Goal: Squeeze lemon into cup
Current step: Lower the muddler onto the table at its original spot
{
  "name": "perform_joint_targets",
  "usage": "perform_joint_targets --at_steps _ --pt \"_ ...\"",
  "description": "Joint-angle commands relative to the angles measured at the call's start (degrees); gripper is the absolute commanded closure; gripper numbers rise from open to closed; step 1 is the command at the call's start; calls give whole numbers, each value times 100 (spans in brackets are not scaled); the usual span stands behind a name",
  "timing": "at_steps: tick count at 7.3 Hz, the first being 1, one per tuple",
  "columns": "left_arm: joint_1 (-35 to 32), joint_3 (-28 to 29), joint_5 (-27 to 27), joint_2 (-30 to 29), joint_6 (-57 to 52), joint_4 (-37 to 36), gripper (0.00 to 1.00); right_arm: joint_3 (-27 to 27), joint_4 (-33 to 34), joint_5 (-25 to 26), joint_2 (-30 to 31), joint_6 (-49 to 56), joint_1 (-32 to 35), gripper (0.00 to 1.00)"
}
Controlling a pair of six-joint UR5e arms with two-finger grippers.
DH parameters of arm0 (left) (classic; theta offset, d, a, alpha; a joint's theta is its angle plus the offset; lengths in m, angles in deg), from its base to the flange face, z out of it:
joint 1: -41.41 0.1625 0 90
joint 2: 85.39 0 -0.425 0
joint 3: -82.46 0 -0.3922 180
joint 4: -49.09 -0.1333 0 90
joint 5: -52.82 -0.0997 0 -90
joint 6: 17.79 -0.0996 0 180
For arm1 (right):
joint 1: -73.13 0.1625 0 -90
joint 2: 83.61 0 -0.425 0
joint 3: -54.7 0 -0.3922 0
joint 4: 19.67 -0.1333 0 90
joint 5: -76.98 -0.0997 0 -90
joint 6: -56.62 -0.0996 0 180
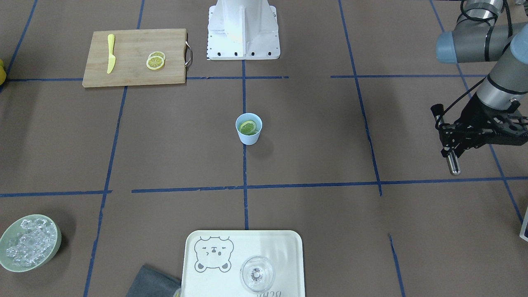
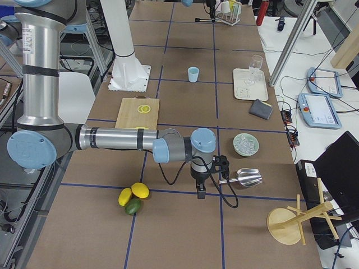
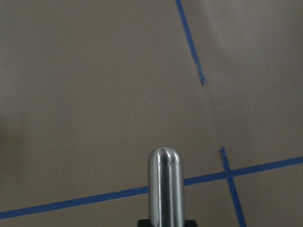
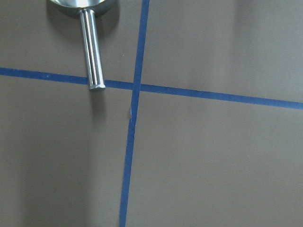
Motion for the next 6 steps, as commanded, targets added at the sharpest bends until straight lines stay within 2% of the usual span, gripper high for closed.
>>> perform_joint_targets --at_steps 1,4,6 --pt "685 89 -514 2 1029 12 100 -2 -7 9 -15 0 0 0" --pt "1232 107 -841 11 1096 12 100 -2 2 0 -24 0 9 0" --pt "1391 107 -851 168 1052 21 100 -2 2 9 -24 0 9 0"
